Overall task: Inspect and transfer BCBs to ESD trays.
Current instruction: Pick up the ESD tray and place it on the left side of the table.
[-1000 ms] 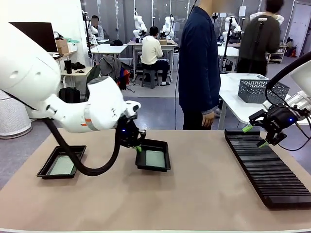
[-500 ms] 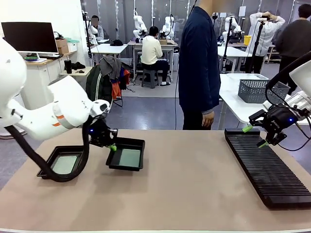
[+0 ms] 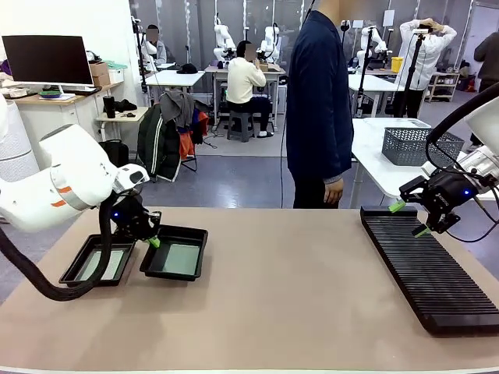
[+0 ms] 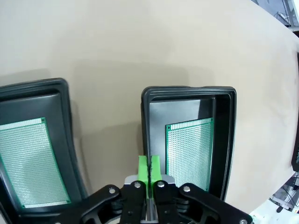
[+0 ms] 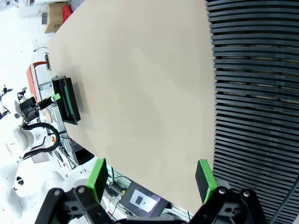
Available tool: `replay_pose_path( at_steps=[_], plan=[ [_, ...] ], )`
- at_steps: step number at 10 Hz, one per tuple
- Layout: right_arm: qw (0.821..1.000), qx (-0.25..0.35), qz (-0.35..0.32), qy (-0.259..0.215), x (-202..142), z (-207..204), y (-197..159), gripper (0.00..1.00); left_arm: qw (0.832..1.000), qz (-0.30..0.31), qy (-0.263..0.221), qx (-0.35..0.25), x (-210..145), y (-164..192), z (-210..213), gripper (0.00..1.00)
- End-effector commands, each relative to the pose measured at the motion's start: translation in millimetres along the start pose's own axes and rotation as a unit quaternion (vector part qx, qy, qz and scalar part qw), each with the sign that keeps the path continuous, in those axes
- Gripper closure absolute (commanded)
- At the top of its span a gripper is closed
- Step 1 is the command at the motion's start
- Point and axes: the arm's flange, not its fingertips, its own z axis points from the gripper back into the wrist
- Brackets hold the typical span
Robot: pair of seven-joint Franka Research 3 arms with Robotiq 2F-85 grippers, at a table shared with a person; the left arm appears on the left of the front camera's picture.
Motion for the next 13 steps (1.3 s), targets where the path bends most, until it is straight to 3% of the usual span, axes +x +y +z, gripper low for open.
replay_pose_path(
  at_steps=[1,6,13],
  plan=[
    [1.000,-0.005,-0.010,-0.010,-2.5,-1.5,1.9,0.00,1.000,-0.012,-0.004,0.010,-3.6,11.1,1.1,0.97],
    [1.000,-0.005,-0.010,-0.010,-2.5,-1.5,1.9,0.00,0.999,-0.005,-0.010,0.047,-1.9,27.9,-7.2,0.97],
    [1.000,-0.005,-0.010,-0.010,-2.5,-1.5,1.9,0.00,0.991,-0.014,-0.028,0.132,-11.4,8.3,-15.2,0.97]
  ],
)
